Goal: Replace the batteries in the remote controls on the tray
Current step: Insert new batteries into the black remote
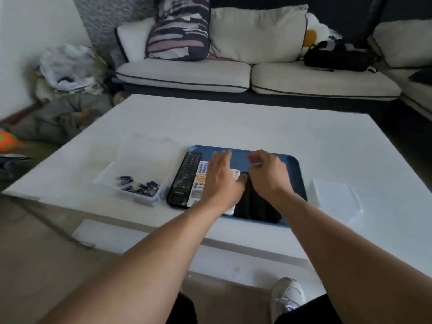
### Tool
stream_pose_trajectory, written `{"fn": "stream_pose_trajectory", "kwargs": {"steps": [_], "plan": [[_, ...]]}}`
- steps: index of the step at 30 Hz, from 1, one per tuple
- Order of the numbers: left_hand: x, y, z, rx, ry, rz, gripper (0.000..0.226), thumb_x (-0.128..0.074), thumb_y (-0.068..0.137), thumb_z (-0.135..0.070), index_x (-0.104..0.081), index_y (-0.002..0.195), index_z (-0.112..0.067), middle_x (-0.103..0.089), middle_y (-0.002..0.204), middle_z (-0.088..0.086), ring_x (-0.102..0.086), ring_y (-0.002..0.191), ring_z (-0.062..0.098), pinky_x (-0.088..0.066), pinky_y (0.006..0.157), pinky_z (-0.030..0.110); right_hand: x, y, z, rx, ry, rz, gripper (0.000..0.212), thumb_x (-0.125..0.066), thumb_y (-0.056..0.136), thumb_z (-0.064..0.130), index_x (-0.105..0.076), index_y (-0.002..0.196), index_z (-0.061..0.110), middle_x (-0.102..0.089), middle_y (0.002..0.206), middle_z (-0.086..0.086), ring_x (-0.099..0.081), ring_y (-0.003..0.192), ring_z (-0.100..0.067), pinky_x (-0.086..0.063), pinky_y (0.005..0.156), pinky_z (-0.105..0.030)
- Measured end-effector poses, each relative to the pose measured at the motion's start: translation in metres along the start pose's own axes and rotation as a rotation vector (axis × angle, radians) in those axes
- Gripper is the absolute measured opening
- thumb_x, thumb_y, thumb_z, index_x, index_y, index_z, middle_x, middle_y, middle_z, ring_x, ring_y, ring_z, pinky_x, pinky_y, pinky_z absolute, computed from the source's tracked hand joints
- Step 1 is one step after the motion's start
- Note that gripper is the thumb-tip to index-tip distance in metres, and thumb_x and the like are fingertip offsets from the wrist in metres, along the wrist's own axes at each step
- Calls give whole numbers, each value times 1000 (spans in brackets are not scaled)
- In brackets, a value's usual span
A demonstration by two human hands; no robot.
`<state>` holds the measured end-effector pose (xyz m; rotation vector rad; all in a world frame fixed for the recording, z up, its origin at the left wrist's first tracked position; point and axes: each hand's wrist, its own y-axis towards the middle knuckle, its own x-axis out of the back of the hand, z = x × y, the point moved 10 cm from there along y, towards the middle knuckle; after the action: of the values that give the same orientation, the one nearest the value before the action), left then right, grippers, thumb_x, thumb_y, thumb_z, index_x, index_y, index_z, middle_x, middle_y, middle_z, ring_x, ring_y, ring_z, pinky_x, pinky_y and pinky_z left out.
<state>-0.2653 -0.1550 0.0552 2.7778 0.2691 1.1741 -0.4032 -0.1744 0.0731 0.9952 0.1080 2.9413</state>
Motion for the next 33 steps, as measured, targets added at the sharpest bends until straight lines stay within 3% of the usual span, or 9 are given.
{"fn": "stream_pose_trajectory", "kwargs": {"steps": [3, 7, 10, 16, 19, 21, 25, 30, 33], "plan": [[61, -9, 59, 166, -55, -239, 75, -67, 94, -30, -29, 156, -12, -30, 162, 12, -22, 152, 27, -23, 122, 44, -65, 5, 26, 54, -26, 185, 36, -58, 96, 18, -63, 131, 21, -67, 125, 6, -62, 114, -15, -44, 90, -23], [135, -39, 134, 406, -60, -527, 75, -65, 95, -26, -25, 156, -7, -22, 165, 16, -10, 155, 27, -12, 125, 42, -138, 7, 49, -30, 166, 365, 53, -61, 91, 27, -53, 142, 22, -62, 134, 6, -60, 121, -19, -49, 104, -44], [164, -59, 195, 636, -214, -646, 71, -65, 93, -21, -32, 153, -1, -34, 159, 17, -25, 150, 32, -22, 123, 43, -173, 11, 62, -165, 439, 410, 29, -60, 90, 7, -60, 118, 10, -63, 97, -1, -64, 93, -25, -54, 89, -41], [175, -72, 239, 748, -385, -681, 72, -62, 94, -6, -26, 157, -9, -31, 161, 9, -36, 146, 28, -32, 120, 39, -217, 16, 66, -386, 729, 439, 9, -60, 89, 5, -56, 90, 13, -55, 99, -10, -51, 82, -22, -41, 69, -33], [170, -76, 246, 844, -449, -715, 67, -54, 95, -1, -27, 156, -10, -33, 159, 10, -40, 142, 29, -35, 111, 33, -228, 15, 70, -442, 889, 442, 13, -55, 95, 3, -59, 107, 3, -59, 115, -13, -59, 96, -22, -45, 65, -28], [159, -77, 248, 932, -536, -673, 66, -49, 98, -4, -23, 158, -11, -31, 161, 11, -40, 142, 32, -37, 110, 36, -226, 17, 73, -433, 969, 431, 30, -53, 98, 4, -54, 128, 1, -59, 128, -16, -59, 104, -26, -53, 78, -31], [151, -80, 256, 1017, -581, -643, 55, -47, 97, -7, -38, 151, -4, -46, 151, 16, -52, 131, 36, -48, 103, 44, -228, 19, 81, -309, 872, 469, 34, -60, 97, 7, -61, 126, 24, -63, 126, -7, -60, 105, -21, -52, 89, -32], [151, -84, 255, 1012, -724, -728, 37, -44, 102, -21, -60, 127, 0, -62, 132, 17, -60, 117, 35, -51, 102, 48, -215, 9, 95, -116, 624, 495, 25, -61, 95, 13, -68, 112, 30, -68, 113, 4, -62, 110, -14, -44, 102, -34], [153, -87, 247, 997, -882, -796, 38, -38, 107, -40, -60, 105, -10, -63, 93, 9, -61, 77, 25, -57, 92, 47, -206, -8, 104, 38, 429, 549, 44, -47, 88, -2, -71, 110, 28, -71, 113, 9, -67, 100, -15, -47, 84, -26]]}}
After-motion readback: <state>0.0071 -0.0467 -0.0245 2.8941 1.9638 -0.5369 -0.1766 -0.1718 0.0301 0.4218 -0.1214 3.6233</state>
